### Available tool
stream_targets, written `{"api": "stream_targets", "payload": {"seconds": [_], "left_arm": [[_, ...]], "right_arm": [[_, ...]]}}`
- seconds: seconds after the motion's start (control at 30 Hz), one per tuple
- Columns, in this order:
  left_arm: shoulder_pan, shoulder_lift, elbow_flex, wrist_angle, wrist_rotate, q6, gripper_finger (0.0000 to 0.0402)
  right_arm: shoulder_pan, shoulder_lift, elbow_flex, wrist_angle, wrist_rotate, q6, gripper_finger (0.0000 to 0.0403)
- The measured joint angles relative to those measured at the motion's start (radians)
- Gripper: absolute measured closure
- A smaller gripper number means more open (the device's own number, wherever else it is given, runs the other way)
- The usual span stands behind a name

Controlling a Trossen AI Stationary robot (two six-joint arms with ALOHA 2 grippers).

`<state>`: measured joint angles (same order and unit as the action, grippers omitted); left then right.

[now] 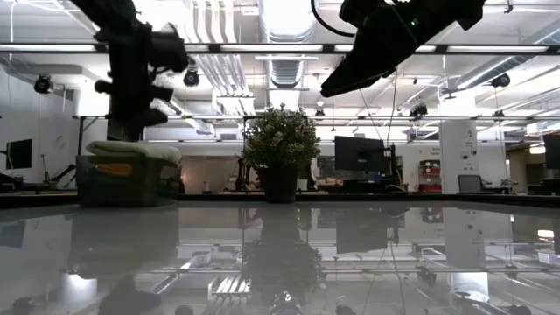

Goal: Fold microfiber towels
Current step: Put the green microfiber cloth into the black bin

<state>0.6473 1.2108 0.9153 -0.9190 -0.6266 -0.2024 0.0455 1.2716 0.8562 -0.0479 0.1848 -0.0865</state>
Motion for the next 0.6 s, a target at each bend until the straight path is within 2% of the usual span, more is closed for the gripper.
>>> {"api": "stream_targets", "payload": {"seconds": [0.33, 0.6], "left_arm": [[0.028, 0.013, -0.122, 0.121, 0.005, -0.001, 0.0402], [-0.015, -0.046, -0.067, 0.08, 0.008, -0.029, 0.0402]], "right_arm": [[0.0, 0.0, 0.0, 0.0, 0.0, -0.002, 0.0076], [0.0, 0.0, -0.009, 0.016, 0.0, -0.053, 0.0076]]}}
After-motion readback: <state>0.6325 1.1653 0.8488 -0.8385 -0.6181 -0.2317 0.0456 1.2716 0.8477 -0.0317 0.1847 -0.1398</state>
